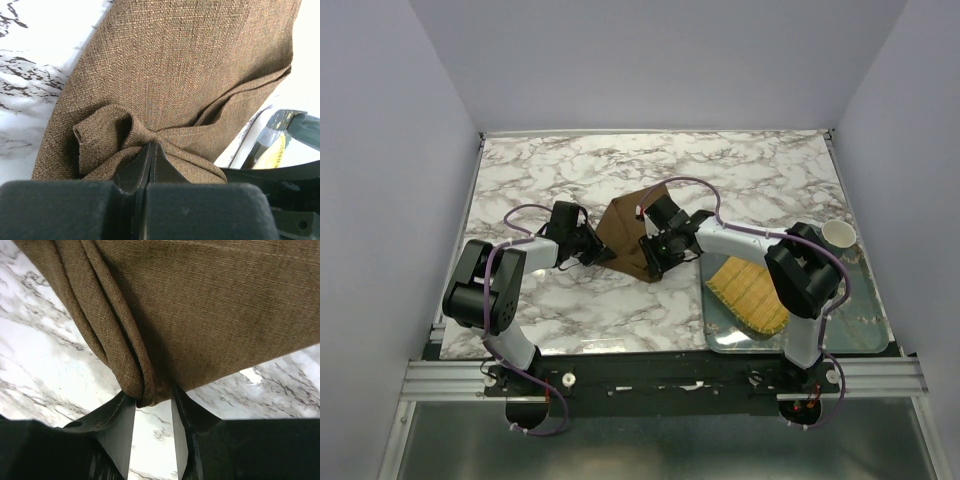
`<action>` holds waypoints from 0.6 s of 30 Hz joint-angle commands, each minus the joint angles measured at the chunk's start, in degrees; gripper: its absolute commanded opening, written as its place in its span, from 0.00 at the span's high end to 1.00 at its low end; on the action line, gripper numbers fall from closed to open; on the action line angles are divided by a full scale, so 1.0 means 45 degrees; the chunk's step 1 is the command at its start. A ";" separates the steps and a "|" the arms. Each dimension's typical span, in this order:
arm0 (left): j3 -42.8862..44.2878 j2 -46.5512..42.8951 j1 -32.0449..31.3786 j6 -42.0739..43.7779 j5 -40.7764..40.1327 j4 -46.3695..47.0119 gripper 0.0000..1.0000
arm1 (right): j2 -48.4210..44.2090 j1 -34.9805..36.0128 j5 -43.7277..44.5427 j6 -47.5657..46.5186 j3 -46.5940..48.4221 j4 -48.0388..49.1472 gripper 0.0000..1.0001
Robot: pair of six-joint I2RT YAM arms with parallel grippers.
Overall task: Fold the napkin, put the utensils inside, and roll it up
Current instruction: Roll the napkin with the utensil
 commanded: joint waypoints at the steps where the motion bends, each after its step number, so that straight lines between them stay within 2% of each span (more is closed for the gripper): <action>1: -0.0588 0.0974 0.0043 0.0812 -0.2018 -0.1830 1.00 | -0.0410 0.0443 0.2688 -0.0494 0.0555 -0.1218 0.53; 3: -0.0646 0.0955 0.0043 0.0812 -0.1979 -0.1772 1.00 | -0.0664 0.0756 0.3629 -0.0593 0.1217 -0.2293 0.50; 7: -0.0647 0.0916 0.0044 0.0792 -0.1960 -0.1791 1.00 | -0.1152 0.1867 0.5271 -0.0982 0.1534 -0.2784 0.44; 12: -0.0647 0.0857 0.0043 0.0792 -0.1921 -0.1772 1.00 | -0.1485 0.2709 0.5120 -0.1705 0.1515 -0.1654 0.43; 13: -0.0647 0.0876 0.0043 0.0792 -0.1901 -0.1772 1.00 | -0.1466 0.2807 0.4287 -0.2151 0.1515 -0.1381 0.47; 14: -0.0647 0.0857 0.0043 0.0792 -0.1921 -0.1752 1.00 | -0.1388 0.2924 0.3776 -0.2349 0.1553 -0.0875 0.59; 16: -0.0628 0.0876 0.0043 0.0831 -0.1882 -0.1752 1.00 | -0.0942 0.2945 0.3226 -0.2584 0.1690 -0.0579 0.72; 17: -0.0646 0.0876 0.0043 0.0831 -0.1882 -0.1772 1.00 | -0.0784 0.2945 0.2953 -0.2643 0.1787 -0.0365 0.77; 18: -0.0647 0.0857 0.0043 0.0831 -0.1882 -0.1772 1.00 | -0.0569 0.2945 0.2911 -0.2663 0.1885 -0.0227 0.78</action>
